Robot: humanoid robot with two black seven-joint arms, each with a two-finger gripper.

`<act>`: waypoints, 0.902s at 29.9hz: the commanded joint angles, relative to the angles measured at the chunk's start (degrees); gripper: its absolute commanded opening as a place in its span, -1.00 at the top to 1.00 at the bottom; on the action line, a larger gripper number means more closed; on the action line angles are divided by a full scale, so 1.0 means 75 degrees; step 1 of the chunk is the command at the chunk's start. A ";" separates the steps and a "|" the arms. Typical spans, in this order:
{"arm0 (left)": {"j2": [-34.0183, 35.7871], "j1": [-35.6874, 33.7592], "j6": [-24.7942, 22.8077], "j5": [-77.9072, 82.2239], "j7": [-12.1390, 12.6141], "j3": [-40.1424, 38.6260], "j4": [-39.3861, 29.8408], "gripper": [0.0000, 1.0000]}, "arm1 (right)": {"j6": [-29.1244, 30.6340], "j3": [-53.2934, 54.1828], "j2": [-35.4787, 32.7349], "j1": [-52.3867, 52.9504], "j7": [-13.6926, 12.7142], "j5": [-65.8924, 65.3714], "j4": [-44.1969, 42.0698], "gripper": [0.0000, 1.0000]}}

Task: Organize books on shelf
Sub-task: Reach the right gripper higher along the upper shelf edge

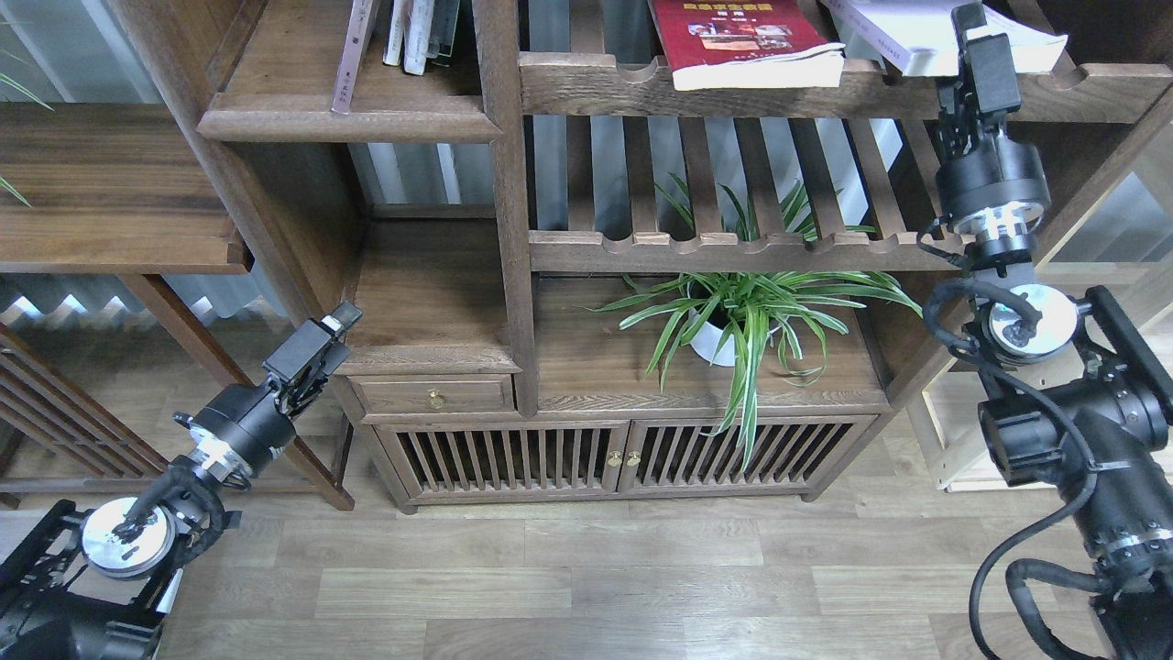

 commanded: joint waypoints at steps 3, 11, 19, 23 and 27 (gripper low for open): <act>0.0014 0.0012 0.0000 -0.0084 0.0000 -0.0001 0.0003 -0.98 | -0.0393 -0.0012 0.0009 0.0156 -0.0002 -0.0001 0.0000 -0.51; 0.0014 0.0012 0.0000 -0.0108 0.0000 -0.0001 0.0003 -0.98 | -0.0499 -0.0012 -0.0003 0.0379 -0.0002 -0.0001 0.0000 0.09; 0.0014 0.0024 0.0000 -0.0108 0.0000 0.0010 0.0003 -0.98 | -0.0464 0.0000 -0.0178 0.0438 0.0010 -0.0001 0.0012 0.64; 0.0014 0.0024 0.0000 -0.0096 0.0000 0.0010 0.0003 -0.98 | -0.0324 0.0000 -0.0401 0.0414 0.0010 -0.0001 0.0047 0.82; 0.0003 0.0012 0.0000 -0.0096 0.0000 0.0010 0.0014 -0.98 | -0.0253 0.0000 -0.0507 0.0403 0.0010 -0.0001 0.0059 0.84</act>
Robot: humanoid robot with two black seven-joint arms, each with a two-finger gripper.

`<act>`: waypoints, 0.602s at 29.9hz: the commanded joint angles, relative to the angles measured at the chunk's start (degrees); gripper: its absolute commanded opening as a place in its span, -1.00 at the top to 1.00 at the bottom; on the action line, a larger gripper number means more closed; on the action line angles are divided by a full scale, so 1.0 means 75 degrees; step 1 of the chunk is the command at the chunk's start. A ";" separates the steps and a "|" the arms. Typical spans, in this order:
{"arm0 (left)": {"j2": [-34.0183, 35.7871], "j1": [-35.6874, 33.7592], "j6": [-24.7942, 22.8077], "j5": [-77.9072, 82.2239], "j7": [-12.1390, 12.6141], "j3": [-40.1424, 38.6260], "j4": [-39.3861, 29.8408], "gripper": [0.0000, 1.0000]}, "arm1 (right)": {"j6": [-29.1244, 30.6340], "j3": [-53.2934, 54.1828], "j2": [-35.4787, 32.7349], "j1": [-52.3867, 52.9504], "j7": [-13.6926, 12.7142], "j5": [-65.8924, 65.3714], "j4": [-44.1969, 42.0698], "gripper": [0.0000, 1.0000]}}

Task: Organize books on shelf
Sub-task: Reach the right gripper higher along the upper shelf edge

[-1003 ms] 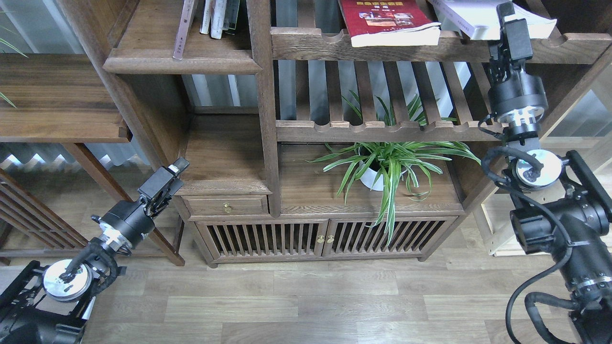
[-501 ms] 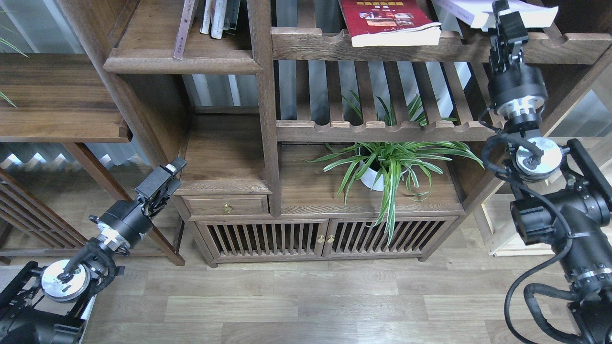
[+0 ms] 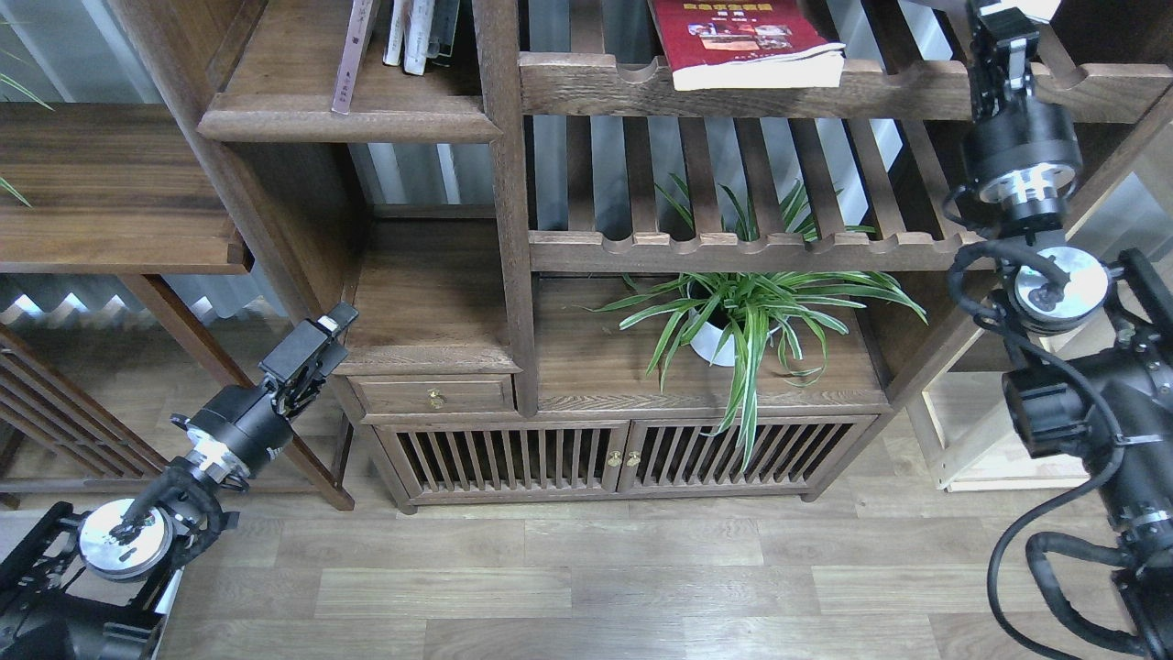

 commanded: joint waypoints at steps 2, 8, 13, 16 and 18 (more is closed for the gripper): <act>-0.0012 -0.0012 0.0000 0.0001 0.0000 0.0000 0.0006 -0.98 | 0.0034 -0.0025 -0.0049 -0.0015 0.0000 0.0001 0.0004 0.82; 0.0011 0.0000 0.0000 -0.0046 0.0000 -0.0011 0.0017 -0.98 | -0.0083 -0.0154 -0.0026 -0.0015 -0.0012 -0.0011 -0.0008 0.44; 0.0011 0.0012 0.0000 -0.0058 0.0000 0.0000 0.0052 -0.98 | -0.0293 -0.0154 -0.0084 -0.0015 -0.0012 -0.0046 -0.0019 -0.08; -0.0012 -0.0023 0.0000 -0.0058 0.0000 0.0000 0.0146 -0.98 | -0.0820 -0.0131 -0.0119 -0.0003 -0.0012 -0.0046 -0.0008 -0.56; -0.0012 -0.0047 0.0000 -0.0058 0.0000 0.0000 0.0181 -0.98 | -0.1066 -0.0072 -0.0119 -0.0003 -0.0012 -0.0046 0.0004 -0.72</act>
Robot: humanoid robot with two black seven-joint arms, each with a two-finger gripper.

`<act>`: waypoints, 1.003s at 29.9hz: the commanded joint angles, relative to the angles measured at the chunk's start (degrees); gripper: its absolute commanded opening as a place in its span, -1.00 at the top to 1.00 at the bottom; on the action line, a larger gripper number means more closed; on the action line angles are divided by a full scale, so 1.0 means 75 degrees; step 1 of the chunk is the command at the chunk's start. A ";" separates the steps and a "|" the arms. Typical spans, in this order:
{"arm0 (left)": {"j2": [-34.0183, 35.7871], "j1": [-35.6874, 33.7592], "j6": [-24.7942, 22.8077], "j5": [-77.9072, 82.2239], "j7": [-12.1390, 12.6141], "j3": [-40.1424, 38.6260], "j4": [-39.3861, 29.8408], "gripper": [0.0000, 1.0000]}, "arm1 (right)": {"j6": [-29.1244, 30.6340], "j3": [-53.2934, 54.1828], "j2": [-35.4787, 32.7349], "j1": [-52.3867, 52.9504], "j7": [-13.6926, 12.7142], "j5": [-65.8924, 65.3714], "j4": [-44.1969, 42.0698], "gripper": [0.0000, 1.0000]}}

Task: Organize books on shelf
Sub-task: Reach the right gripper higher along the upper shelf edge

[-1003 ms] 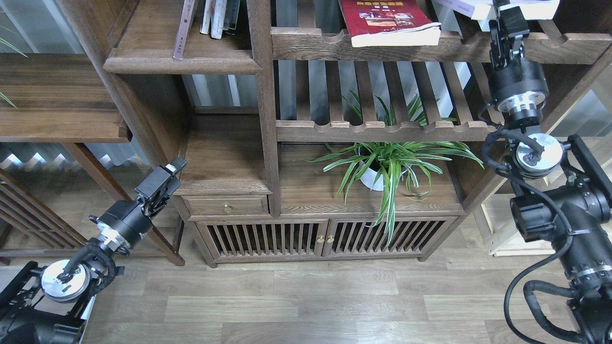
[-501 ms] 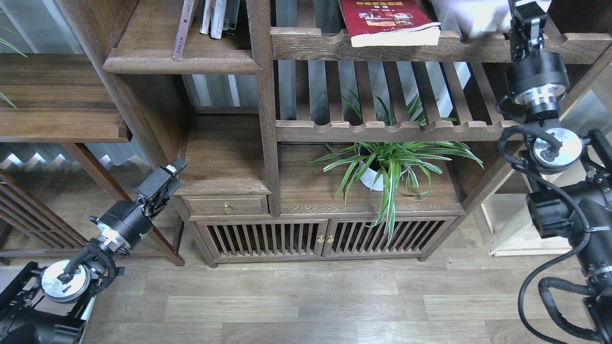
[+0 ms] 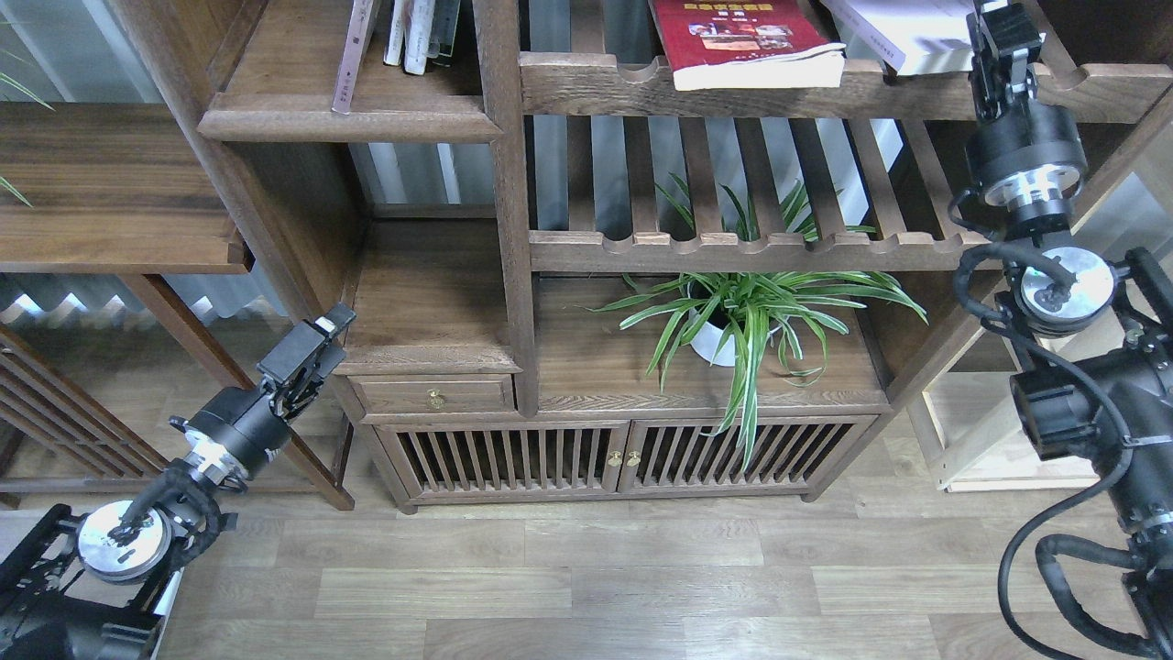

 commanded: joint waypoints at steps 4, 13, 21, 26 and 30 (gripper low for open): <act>-0.0018 -0.0122 0.0000 -0.0001 0.0000 -0.0004 0.0094 -0.98 | -0.0410 0.0104 -0.0012 0.0000 0.0011 0.0005 0.0022 -0.82; -0.0018 -0.0192 0.0000 -0.0001 0.0000 0.0008 0.0177 -0.98 | -0.0340 0.0174 0.0012 0.0070 0.0058 0.0028 0.0045 -0.95; -0.0053 -0.0402 0.0000 -0.0257 -0.0047 -0.0039 0.0340 -0.98 | 0.0525 0.0443 0.0245 0.0374 0.0140 0.0064 0.0139 -0.97; -0.0053 -0.0485 0.0000 -0.0340 -0.0024 0.0020 0.0493 -0.97 | 0.0984 0.0467 0.0363 0.0445 0.0128 0.0087 0.0396 -0.97; -0.0053 -0.0497 0.0000 -0.0340 -0.0012 0.0031 0.0493 -0.98 | 0.0973 0.0432 0.0468 0.0433 0.0117 0.0075 0.0514 -0.98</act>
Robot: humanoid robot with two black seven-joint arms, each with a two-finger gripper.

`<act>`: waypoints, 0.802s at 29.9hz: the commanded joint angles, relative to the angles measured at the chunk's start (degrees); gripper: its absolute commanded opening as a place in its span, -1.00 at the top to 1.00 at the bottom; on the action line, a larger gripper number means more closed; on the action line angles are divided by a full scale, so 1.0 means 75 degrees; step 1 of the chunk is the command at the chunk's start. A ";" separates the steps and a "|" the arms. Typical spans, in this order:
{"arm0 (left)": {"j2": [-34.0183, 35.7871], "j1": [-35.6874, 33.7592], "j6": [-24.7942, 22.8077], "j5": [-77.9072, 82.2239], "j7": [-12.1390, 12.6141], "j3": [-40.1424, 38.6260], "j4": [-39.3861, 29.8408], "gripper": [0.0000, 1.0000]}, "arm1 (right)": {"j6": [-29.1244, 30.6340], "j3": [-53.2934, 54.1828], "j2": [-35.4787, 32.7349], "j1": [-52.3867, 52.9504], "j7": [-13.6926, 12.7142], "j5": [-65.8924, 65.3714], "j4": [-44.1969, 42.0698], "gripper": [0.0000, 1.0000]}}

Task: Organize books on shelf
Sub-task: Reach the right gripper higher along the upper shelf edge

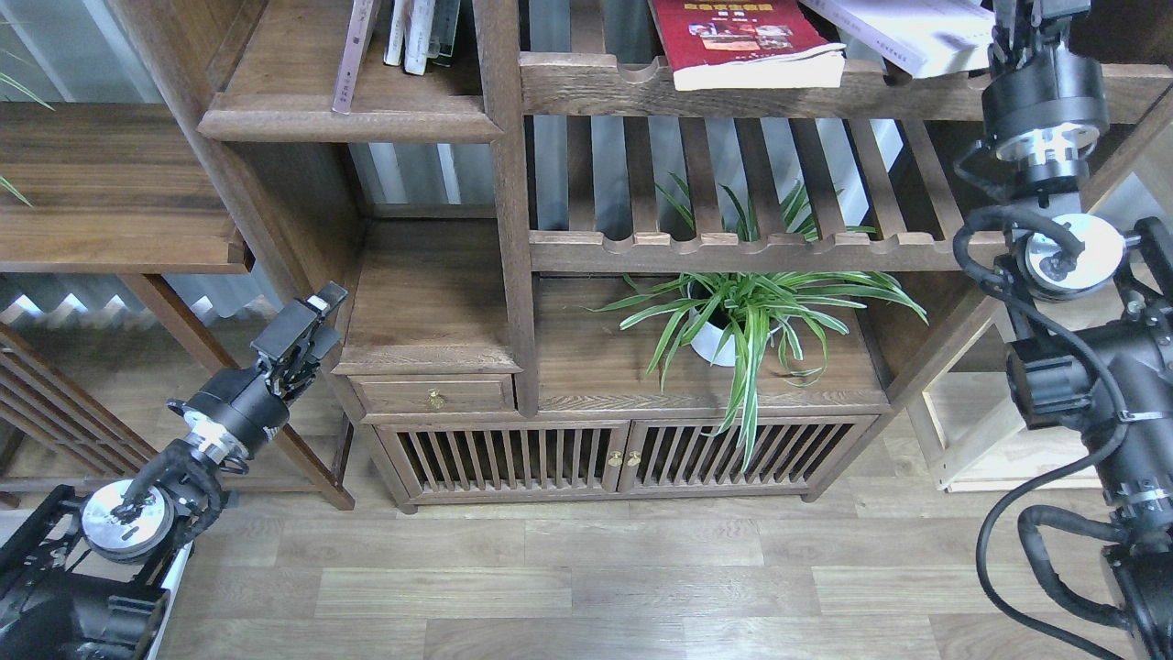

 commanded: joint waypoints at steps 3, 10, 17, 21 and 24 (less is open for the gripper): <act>0.0000 -0.0005 0.0000 -0.0001 0.0039 0.0005 0.0017 -0.98 | 0.0015 -0.0025 0.0104 -0.0092 -0.0015 0.0005 0.0290 -0.98; -0.0012 -0.0086 0.0000 -0.0001 0.0027 0.0029 0.0169 -0.97 | 0.0600 -0.0048 0.0209 -0.0396 -0.0015 0.0029 0.0618 -0.98; -0.0012 -0.0122 0.0000 -0.0001 0.0039 0.0029 0.0286 -0.98 | 0.1385 -0.0072 0.0221 -0.1076 -0.0050 0.0017 0.1016 -0.98; -0.0012 -0.0133 0.0000 -0.0001 0.0051 0.0041 0.0333 -0.98 | 0.1721 -0.0165 0.0326 -0.1182 -0.0097 0.0017 0.1228 -0.98; -0.0012 -0.0192 0.0000 -0.0001 0.0051 0.0041 0.0357 -0.98 | 0.1721 -0.0352 0.0350 -0.1334 -0.0097 0.0005 0.1344 -0.98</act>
